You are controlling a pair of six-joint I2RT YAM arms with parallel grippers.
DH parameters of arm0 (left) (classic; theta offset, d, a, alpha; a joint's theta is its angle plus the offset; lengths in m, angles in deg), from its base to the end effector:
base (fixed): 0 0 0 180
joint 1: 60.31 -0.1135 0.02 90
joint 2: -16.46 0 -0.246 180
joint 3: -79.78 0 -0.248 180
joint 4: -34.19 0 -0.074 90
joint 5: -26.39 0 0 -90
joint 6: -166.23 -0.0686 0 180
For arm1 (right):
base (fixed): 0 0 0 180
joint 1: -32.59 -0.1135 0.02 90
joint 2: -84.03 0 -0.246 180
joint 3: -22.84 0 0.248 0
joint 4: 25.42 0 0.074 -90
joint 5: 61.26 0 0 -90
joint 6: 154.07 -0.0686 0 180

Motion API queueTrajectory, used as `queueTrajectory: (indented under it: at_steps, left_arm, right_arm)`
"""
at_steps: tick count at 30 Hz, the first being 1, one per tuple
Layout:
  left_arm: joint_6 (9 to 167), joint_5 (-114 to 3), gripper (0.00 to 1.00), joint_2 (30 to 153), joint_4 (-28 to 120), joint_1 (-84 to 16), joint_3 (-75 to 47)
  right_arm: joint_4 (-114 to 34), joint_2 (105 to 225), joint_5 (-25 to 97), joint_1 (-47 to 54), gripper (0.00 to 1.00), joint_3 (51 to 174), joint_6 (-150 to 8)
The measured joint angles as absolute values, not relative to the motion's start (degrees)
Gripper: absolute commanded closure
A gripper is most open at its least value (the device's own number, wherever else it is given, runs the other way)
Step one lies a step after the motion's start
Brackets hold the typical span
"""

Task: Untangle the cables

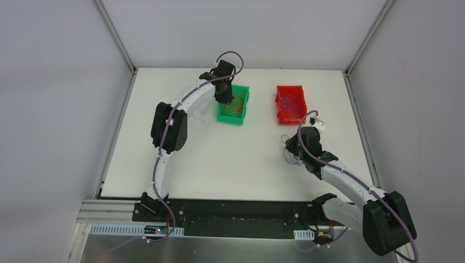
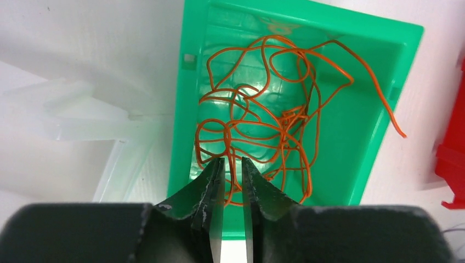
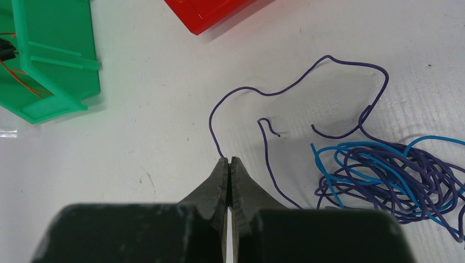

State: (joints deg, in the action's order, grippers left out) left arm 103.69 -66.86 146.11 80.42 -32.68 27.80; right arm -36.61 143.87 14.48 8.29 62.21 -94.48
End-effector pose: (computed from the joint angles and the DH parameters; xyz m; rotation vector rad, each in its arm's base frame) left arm 0.4629 -0.2379 0.1902 -0.0230 2.4387 -0.3731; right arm 0.2333 0.0868 0.1657 0.2601 2.1036 0.3074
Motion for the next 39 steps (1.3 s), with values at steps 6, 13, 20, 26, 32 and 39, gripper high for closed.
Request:
queueTrajectory:
  at_steps: [6,13,20,26,32,39]
  left_arm:
    - [101.2,-65.4,0.41,140.0,81.6,-32.8,25.9]
    - [98.7,-65.6,0.07,121.6,81.2,-32.8,18.1]
    - [98.7,-69.6,0.02,100.0,80.8,-32.8,2.4]
    - [101.7,-73.5,0.02,84.9,81.7,-33.0,-12.4]
    - [103.7,-74.7,0.02,73.8,81.9,-33.0,-22.4]
    - [107.0,-70.7,0.01,73.6,81.2,-32.7,-28.1]
  right_arm:
    - [-36.6,144.4,15.0,8.3,1.00,62.2,-94.3]
    - [-36.8,145.9,18.4,6.6,1.00,62.9,-92.2]
    - [-36.9,150.5,21.3,-3.1,1.00,69.0,-90.8]
    - [-37.4,160.8,21.3,-14.8,1.00,82.2,-90.3]
    - [-37.5,164.7,21.7,-20.6,0.31,93.7,-88.0]
    - [-43.3,154.2,19.0,-17.7,0.27,90.0,-86.6]
